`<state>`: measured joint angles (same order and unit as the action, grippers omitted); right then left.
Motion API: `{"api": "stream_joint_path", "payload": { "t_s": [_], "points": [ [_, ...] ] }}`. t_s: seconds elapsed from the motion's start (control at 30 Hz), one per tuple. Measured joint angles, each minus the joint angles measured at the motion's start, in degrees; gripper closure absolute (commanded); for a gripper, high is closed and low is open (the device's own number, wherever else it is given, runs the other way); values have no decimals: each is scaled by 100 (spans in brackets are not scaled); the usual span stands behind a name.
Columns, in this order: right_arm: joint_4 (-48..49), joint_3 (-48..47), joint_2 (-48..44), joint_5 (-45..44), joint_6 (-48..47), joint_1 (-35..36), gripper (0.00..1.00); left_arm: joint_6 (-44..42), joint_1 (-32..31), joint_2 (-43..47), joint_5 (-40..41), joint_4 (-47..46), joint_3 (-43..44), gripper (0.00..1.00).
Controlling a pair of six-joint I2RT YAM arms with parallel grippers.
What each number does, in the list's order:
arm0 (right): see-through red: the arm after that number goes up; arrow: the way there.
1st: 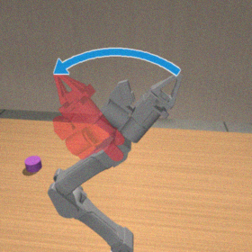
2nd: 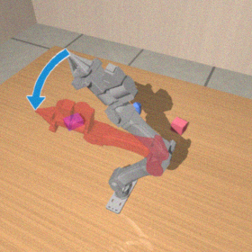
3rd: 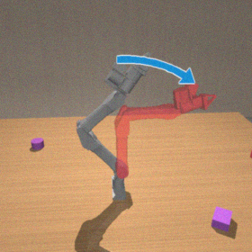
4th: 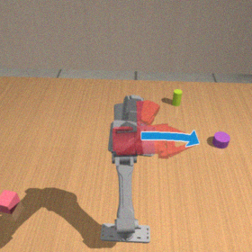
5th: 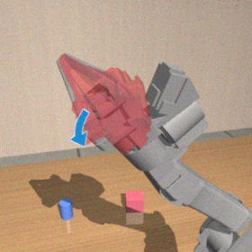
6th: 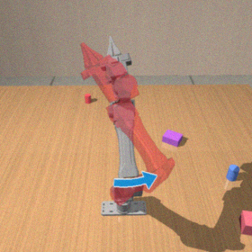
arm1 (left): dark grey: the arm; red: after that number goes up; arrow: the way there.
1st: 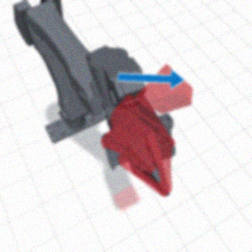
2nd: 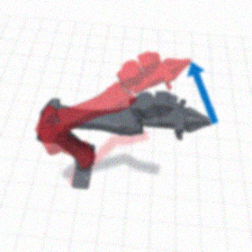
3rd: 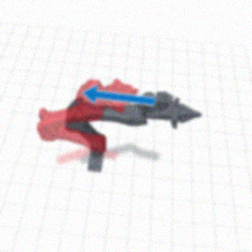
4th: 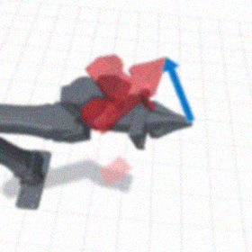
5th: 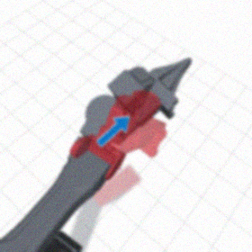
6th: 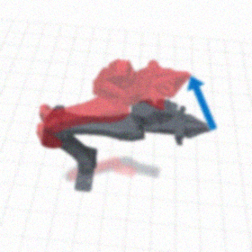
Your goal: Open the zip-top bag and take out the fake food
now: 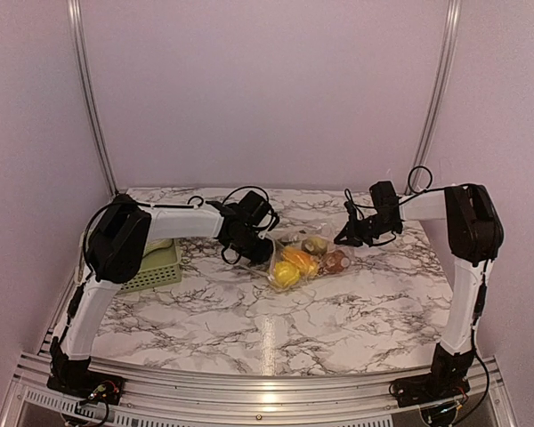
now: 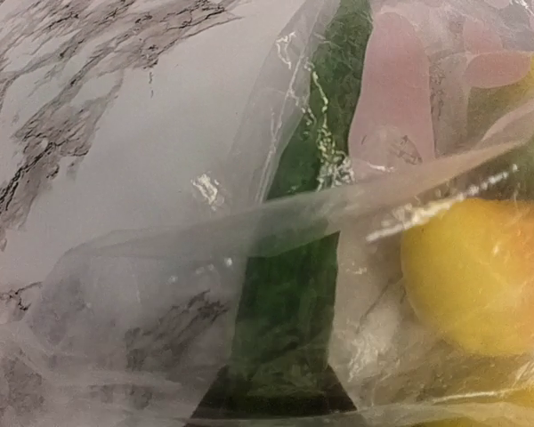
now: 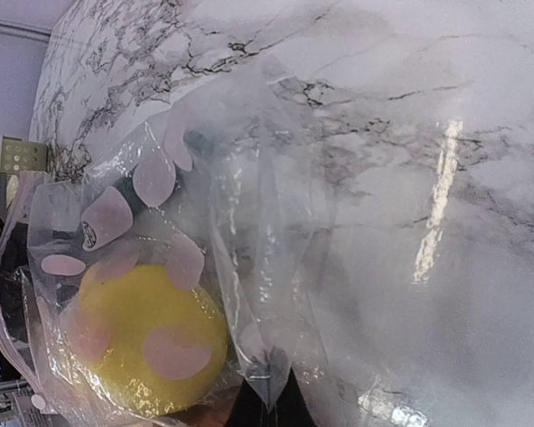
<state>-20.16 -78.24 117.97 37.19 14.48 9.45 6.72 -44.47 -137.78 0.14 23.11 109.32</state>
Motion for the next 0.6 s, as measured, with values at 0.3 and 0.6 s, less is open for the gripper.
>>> {"api": "stream_joint_path", "payload": {
  "t_s": [0.3,0.6],
  "points": [
    [236,304,-90,9,118,-28,100,256,22,1735,-90,31,-1797,80],
    [468,503,-184,-267,332,-136,100,361,131,3060,-76,212,-3080,82]
  ]
}}
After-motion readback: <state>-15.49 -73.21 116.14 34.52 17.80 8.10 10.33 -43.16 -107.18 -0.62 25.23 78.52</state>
